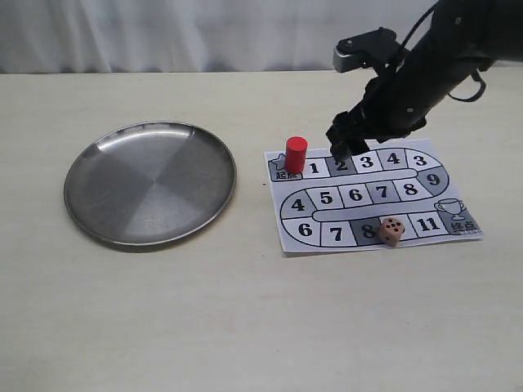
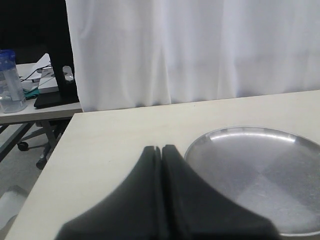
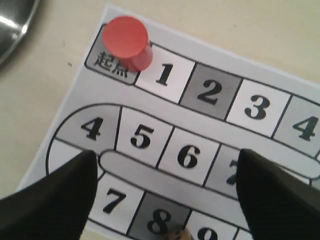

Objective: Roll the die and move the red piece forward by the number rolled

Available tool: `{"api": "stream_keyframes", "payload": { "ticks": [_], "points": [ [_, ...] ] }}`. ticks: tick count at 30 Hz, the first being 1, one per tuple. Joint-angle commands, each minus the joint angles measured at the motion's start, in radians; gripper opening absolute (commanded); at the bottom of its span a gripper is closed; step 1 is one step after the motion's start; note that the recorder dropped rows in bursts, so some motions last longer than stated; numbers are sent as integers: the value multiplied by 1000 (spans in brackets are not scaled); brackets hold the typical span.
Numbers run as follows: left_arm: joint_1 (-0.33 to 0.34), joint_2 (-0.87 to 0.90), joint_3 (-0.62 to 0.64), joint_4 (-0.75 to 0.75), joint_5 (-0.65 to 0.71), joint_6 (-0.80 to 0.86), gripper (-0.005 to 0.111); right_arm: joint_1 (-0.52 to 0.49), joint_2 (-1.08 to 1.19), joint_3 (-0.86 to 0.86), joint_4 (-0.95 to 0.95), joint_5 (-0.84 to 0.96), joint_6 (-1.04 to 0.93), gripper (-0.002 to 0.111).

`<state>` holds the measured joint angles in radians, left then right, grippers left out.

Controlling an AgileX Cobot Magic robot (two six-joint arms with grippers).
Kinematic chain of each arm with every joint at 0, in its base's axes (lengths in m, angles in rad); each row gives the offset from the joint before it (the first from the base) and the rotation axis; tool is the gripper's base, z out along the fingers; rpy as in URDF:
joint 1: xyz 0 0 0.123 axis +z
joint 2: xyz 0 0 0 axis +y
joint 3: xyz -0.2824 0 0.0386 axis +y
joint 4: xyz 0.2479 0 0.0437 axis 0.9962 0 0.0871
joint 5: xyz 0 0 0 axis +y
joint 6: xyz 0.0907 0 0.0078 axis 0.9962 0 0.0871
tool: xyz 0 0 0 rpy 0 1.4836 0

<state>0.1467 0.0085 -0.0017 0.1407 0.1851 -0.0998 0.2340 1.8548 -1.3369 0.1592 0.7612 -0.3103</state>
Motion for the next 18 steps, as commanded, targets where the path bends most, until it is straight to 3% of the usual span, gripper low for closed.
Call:
{"api": "stream_keyframes", "payload": {
  "ticks": [1,8,18],
  "points": [
    [-7,-5,2,3,-13,3,0,1,-20,-1,-105,165,-17,72],
    [-7,-5,2,3,-13,3,0,1,-20,3,-224,460,-15,72],
    [-7,-5,2,3,-13,3,0,-1,-20,152,-287,460,-36,72]
  ]
}}
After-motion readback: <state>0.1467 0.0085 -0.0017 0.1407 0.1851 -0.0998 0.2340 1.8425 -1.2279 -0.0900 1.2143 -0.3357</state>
